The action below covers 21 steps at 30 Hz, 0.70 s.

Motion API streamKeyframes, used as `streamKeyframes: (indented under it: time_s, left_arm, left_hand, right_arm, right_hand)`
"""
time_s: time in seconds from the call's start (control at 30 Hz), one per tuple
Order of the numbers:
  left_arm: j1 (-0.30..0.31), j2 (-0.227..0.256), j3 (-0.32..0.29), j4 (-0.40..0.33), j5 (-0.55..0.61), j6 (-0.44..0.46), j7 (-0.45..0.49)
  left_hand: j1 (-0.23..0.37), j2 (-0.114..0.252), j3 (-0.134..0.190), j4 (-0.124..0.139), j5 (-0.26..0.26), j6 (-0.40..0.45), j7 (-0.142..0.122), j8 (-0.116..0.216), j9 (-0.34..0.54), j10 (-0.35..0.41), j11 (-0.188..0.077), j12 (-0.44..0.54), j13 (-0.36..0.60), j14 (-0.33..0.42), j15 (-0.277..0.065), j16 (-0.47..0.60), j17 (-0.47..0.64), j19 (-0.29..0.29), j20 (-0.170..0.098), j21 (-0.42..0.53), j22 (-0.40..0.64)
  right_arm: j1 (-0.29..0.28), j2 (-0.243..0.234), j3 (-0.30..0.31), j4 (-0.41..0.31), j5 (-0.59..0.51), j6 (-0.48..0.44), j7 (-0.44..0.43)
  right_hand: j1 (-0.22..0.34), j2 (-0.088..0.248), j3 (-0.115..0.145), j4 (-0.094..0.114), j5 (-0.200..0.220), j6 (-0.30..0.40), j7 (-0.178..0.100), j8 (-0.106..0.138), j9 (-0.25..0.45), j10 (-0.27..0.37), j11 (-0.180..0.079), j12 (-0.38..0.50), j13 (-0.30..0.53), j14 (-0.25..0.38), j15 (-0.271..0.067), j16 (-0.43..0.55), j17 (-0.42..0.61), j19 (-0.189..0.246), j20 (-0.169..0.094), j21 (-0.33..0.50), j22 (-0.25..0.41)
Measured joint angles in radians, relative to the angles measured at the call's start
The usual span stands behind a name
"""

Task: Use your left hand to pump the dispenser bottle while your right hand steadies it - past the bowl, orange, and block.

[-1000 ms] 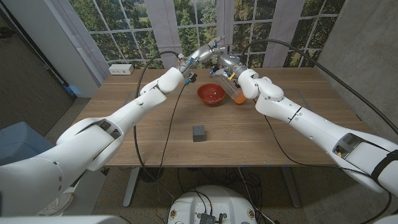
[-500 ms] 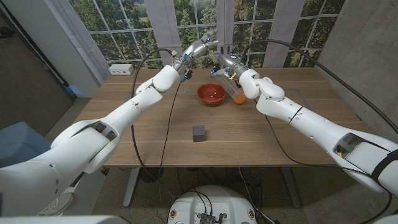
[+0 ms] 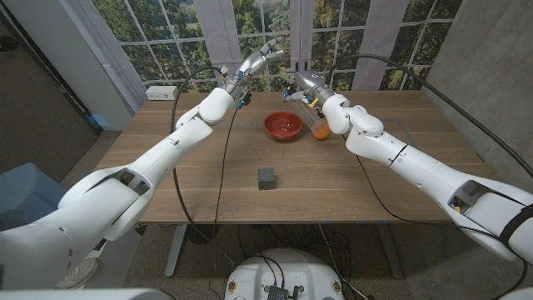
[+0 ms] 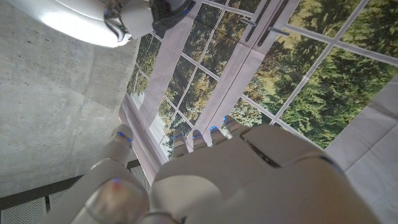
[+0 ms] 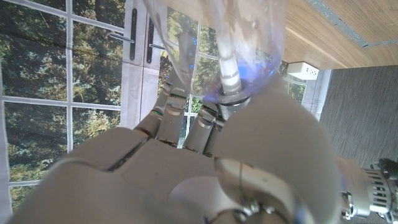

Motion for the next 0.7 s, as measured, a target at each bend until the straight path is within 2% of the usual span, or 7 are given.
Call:
streamKeyframes:
  time_s: [0.47,0.7]
  left_arm:
    - [0.086,0.044,-0.061,-0.096,-0.104,0.072,-0.014]
    - [0.128,0.065,-0.088,-0.139,-0.148,0.092,-0.016]
  left_hand:
    - [0.0,0.011,0.0,0.0,0.0,0.005,0.005,0.0,-0.003,0.005,-0.005,0.0,0.0,0.0,0.0,0.0,0.0,0.008,0.008,0.0,0.0]
    - [0.0,0.011,0.0,0.0,0.0,0.011,0.011,0.0,-0.003,0.005,-0.005,0.0,0.0,0.0,0.0,0.0,0.0,0.014,0.003,0.0,0.0]
  right_arm:
    - [-0.05,-0.008,0.043,-0.015,0.026,0.039,-0.098]
    - [-0.075,-0.012,0.062,-0.029,0.035,0.051,-0.141]
  right_hand:
    - [0.0,0.0,0.0,0.0,0.0,0.0,0.0,-0.001,0.0,0.0,0.0,0.0,0.0,0.0,0.0,-0.004,0.0,-0.003,0.004,0.009,0.001]
    - [0.0,0.0,0.0,0.0,0.0,0.0,0.0,-0.004,-0.004,0.0,0.0,-0.001,0.0,0.0,0.0,-0.005,0.0,-0.003,0.004,0.01,0.001]
